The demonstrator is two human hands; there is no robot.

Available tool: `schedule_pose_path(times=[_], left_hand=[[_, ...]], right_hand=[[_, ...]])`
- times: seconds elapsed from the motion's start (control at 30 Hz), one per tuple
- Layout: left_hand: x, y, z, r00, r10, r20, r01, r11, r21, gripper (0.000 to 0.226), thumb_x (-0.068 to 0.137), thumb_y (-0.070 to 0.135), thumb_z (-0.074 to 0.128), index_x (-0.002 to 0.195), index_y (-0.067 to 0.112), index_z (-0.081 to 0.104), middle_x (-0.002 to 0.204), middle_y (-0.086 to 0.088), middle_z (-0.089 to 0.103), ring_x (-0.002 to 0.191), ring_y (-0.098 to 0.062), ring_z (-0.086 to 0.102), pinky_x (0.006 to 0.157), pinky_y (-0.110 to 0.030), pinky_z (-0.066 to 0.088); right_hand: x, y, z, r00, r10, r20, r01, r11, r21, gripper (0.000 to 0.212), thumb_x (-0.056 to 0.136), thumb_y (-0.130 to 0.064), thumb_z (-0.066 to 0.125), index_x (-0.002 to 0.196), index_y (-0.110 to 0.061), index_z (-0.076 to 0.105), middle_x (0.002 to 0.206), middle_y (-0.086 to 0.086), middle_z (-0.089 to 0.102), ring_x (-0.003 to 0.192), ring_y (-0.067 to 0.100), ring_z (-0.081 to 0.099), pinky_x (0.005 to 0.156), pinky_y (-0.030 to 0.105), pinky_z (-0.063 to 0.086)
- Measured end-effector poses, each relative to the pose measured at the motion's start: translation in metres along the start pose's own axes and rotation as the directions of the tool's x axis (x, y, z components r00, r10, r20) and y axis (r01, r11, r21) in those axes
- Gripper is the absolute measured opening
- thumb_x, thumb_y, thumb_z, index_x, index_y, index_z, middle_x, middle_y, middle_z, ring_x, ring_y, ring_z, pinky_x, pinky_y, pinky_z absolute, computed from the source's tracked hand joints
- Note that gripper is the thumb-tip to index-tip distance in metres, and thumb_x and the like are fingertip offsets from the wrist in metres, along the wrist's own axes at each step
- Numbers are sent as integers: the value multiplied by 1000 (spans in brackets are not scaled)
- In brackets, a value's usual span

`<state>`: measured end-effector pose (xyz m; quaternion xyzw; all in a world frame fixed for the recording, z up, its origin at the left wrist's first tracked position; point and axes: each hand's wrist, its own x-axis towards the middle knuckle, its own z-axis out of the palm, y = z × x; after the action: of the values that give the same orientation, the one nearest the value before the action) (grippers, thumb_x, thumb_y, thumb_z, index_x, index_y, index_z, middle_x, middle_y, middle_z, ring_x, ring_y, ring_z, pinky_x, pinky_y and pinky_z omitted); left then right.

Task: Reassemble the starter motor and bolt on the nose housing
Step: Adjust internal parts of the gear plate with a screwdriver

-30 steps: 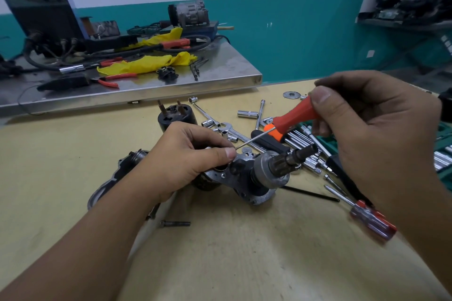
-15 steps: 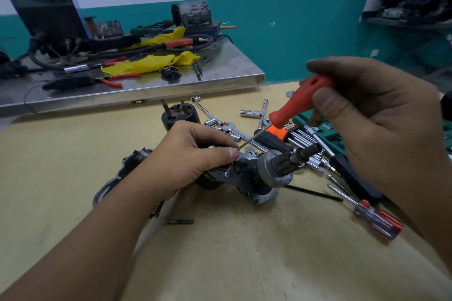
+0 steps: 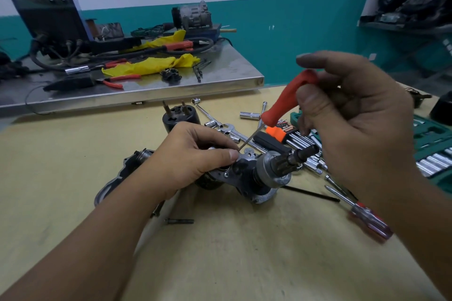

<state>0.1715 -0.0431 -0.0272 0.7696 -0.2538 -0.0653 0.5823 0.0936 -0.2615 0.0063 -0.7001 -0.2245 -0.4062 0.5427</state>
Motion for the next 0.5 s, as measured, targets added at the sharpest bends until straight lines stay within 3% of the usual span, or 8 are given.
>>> schedule_pose_path(times=[0.07,0.2,0.27,0.37,0.5], left_hand=[[-1,0,0,1000,4,4,-4,1000,-13,14,78,12,85,91,18,84,88,-8,80,81,-19,76,73,-24,59],[0,0,1,1000,27,-1,-27,999,28,11,77,17,84,88,21,84,85,-5,80,78,-15,76,70,-21,57],[0,0,1,1000,20,-13,-20,1000,22,11,75,21,83,86,22,84,83,-5,80,76,-15,76,69,-21,57],[0,-1,1,1000,5,-15,-5,1000,21,11,75,23,83,86,24,84,83,-5,79,76,-16,76,70,-22,58],[0,-1,1,1000,1,-12,-1,1000,11,11,78,18,84,87,24,84,83,-6,80,77,-15,76,72,-23,59]], right_hand=[[0,1,5,1000,-4,-26,4,1000,1,27,95,-3,67,113,-23,63,86,-9,66,61,6,69,59,23,52],[3,4,7,1000,11,-23,-12,998,-54,21,99,-15,64,118,-25,68,102,8,72,72,18,70,64,34,57],[4,3,6,1000,5,12,-5,999,-52,22,102,-13,58,122,-19,68,107,8,74,71,16,70,65,28,56],[2,1,5,999,-35,29,38,992,-120,21,103,-13,58,122,-21,64,101,4,73,68,18,71,63,29,57],[-2,5,2,992,-76,-100,53,975,-215,18,105,-12,55,120,-19,62,92,9,67,62,20,67,60,39,56]])
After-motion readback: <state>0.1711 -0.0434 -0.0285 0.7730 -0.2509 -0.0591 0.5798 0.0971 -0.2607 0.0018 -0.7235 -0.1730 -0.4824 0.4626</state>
